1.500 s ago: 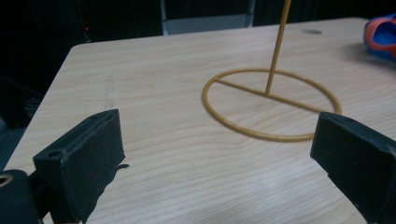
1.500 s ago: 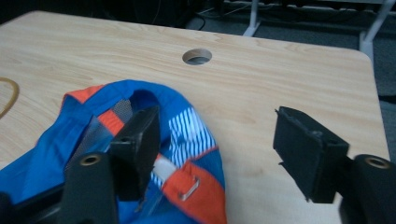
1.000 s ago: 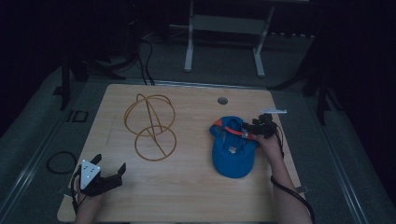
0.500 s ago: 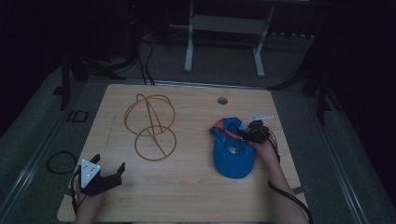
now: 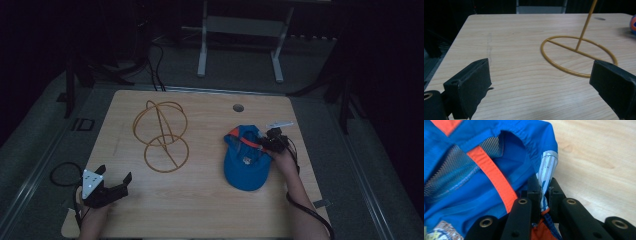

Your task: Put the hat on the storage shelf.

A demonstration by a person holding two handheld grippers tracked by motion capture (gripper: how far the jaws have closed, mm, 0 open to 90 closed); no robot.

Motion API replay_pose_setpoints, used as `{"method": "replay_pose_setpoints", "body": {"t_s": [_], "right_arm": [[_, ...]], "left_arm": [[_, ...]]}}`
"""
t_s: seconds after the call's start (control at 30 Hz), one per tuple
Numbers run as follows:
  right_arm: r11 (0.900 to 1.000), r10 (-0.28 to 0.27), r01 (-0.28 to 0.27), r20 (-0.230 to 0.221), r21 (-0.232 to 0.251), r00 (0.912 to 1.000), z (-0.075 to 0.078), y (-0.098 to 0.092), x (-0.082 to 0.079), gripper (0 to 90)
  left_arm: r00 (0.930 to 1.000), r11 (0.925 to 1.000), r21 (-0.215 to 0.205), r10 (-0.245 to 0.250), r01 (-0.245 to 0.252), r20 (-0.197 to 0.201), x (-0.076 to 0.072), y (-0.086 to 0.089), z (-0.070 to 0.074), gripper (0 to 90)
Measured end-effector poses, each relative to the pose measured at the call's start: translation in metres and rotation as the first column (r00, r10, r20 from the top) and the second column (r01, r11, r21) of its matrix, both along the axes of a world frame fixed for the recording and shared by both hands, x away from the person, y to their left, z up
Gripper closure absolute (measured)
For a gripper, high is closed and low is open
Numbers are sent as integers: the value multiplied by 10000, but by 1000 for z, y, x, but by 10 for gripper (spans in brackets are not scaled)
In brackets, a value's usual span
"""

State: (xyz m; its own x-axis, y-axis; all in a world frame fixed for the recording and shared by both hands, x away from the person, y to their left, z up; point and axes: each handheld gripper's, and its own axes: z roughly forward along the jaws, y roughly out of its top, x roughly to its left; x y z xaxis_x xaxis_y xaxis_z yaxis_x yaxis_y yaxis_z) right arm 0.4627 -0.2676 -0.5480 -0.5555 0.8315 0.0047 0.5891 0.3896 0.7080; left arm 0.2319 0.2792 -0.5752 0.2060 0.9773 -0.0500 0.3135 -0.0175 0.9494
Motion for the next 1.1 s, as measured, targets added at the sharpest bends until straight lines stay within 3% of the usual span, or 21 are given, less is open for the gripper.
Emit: {"method": "replay_pose_setpoints", "body": {"t_s": [0.17, 0.4, 0.43, 0.6, 0.7, 0.77, 0.83, 0.93, 1.0, 1.1], "right_arm": [[9994, 11, -27, 464, 354, 9989, 19, -2, -9, 843], [9982, 370, -418, 1054, 432, 9937, 46, -1, -21, 845], [9962, 451, -537, 1206, 691, 9917, 58, -2, -26, 845], [9953, 784, -871, 1781, 417, 9809, 78, 1, -36, 845], [9933, 937, -1047, 1905, 486, 9772, 89, 1, -42, 845], [9916, 1008, -1150, 2014, 601, 9743, 98, 1, -45, 845], [9913, 1054, -1200, 2179, 549, 9703, 106, 1, -50, 845], [9900, 1210, -1352, 2463, 413, 9616, 119, 1, -56, 845], [9891, 1260, -1415, 2602, 417, 9573, 127, 0, -60, 845], [9880, 1360, -1511, 2810, 328, 9500, 137, 0, -66, 846]], "left_arm": [[10000, 9999, -144, -24, 24, 1, -1, -1, 1, 39], [9999, 9999, -111, -114, 116, 105, -2, -3, 5, 40], [9997, 9996, -188, -223, 224, 92, -3, -3, 5, 40], [9967, 9975, -559, -471, 434, -661, -3, -5, 15, 40], [9932, 9992, -197, -374, 355, -1098, -3, -8, 22, 40], [9917, 9992, -275, -333, 301, -1245, -4, -9, 28, 40], [9925, 9999, -69, -160, 153, -1211, -6, -9, 36, 47], [9939, 9993, -359, 56, -96, -1100, -10, -5, 52, 58], [9965, 9985, -540, 47, -93, -837, -15, -2, 65, 58], [9994, 9990, -450, 57, -73, -354, -22, 0, 86, 58]]}}
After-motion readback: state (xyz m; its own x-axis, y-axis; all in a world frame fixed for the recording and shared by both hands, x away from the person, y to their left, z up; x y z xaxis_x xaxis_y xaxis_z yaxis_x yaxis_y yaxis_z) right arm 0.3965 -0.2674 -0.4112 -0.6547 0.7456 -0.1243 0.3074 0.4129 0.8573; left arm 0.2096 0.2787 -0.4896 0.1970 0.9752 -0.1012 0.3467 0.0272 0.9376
